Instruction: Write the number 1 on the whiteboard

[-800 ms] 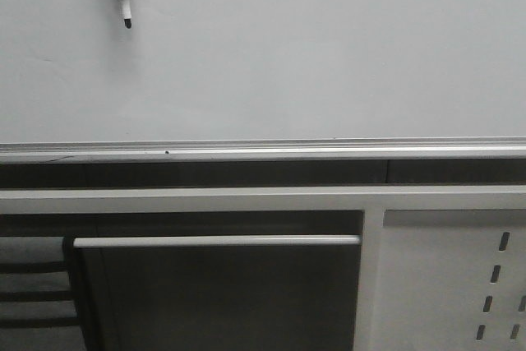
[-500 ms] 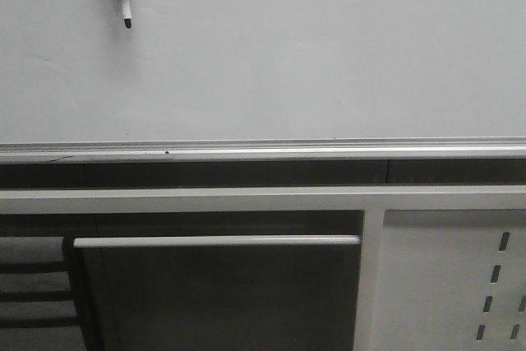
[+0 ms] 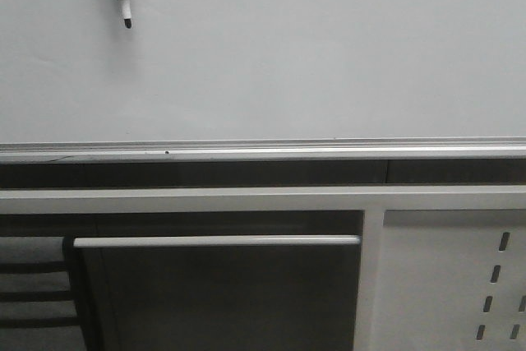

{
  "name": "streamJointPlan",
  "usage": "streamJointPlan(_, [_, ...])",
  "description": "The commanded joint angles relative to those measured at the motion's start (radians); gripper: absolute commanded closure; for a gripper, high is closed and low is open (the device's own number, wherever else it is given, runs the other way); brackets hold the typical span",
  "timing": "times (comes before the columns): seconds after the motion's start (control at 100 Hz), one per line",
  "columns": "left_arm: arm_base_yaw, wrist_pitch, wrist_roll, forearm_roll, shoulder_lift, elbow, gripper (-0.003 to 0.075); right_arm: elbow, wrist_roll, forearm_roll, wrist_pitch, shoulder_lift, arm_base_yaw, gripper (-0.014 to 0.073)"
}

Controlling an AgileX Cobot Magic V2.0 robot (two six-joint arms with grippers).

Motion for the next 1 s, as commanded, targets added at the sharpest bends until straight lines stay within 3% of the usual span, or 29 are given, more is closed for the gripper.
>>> streamJointPlan(0.0, [0.002,-0.074,-0.012,-0.01,-0.022,0.041,0.0741,0.026,-0.002,-0.014,-0.097,-0.017,-0.006,0.0657])
streamJointPlan(0.17, [0.002,-0.074,-0.012,-0.082,-0.022,0.041,0.0741,0.026,-0.002,0.062,-0.106,-0.017,-0.006,0.0657])
streamJointPlan(0.47, [0.002,-0.074,-0.012,-0.382,-0.022,0.041,0.0741,0.026,-0.002,0.382,-0.171,-0.017,-0.006,0.0657])
streamJointPlan(0.67, [0.002,-0.066,-0.012,-0.659,-0.022,0.032,0.0741,0.022,-0.002,0.672,-0.171,-0.017,-0.006,0.0657])
streamJointPlan(0.81, [0.002,0.044,0.028,-0.651,-0.014,-0.035,0.0741,-0.047,-0.024,0.682,-0.074,-0.009,-0.006,0.0653])
streamJointPlan(0.99, [0.002,0.303,0.189,-0.534,0.106,-0.231,0.0741,-0.217,-0.058,0.588,0.114,0.137,-0.006,0.0637])
